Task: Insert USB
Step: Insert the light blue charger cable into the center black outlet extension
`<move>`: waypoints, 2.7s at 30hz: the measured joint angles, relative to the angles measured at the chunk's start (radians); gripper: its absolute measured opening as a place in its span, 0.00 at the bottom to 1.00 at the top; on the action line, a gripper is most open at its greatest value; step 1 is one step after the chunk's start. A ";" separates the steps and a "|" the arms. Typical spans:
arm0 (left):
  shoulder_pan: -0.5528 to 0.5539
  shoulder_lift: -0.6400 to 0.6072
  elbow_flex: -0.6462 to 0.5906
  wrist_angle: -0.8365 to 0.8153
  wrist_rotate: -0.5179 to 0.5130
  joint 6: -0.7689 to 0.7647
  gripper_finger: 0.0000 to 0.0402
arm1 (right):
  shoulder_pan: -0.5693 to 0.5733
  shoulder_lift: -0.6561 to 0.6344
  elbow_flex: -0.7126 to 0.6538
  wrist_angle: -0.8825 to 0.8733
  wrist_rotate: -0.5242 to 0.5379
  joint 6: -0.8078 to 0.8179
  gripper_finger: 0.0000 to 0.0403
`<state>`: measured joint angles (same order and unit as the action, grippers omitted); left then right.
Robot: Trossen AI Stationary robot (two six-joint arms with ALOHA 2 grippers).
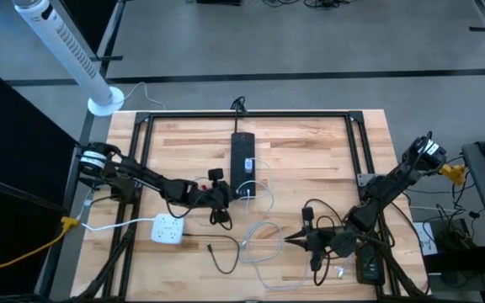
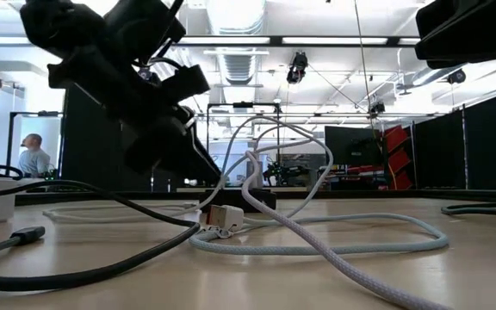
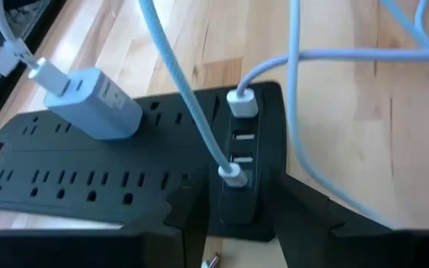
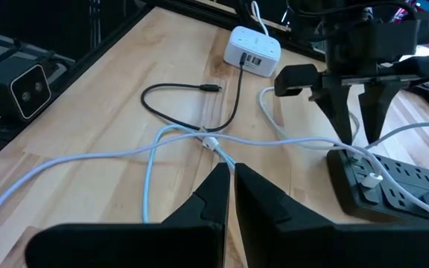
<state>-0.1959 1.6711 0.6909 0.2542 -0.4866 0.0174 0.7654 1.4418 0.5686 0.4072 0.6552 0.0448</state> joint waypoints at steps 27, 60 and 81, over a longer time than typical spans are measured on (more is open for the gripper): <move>0.015 0.069 -0.015 0.160 0.000 0.024 0.15 | 0.000 0.000 -0.001 -0.007 0.000 0.006 0.02; 0.016 0.067 -0.014 0.147 0.018 -0.001 0.07 | 0.000 0.000 -0.001 -0.007 -0.002 0.008 0.02; 0.047 0.146 -0.039 0.219 0.071 -0.066 0.07 | 0.000 0.000 -0.001 -0.007 -0.002 0.008 0.02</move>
<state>-0.1485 1.8169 0.6518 0.4728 -0.4151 -0.0487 0.7657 1.4418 0.5678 0.4004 0.6533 0.0531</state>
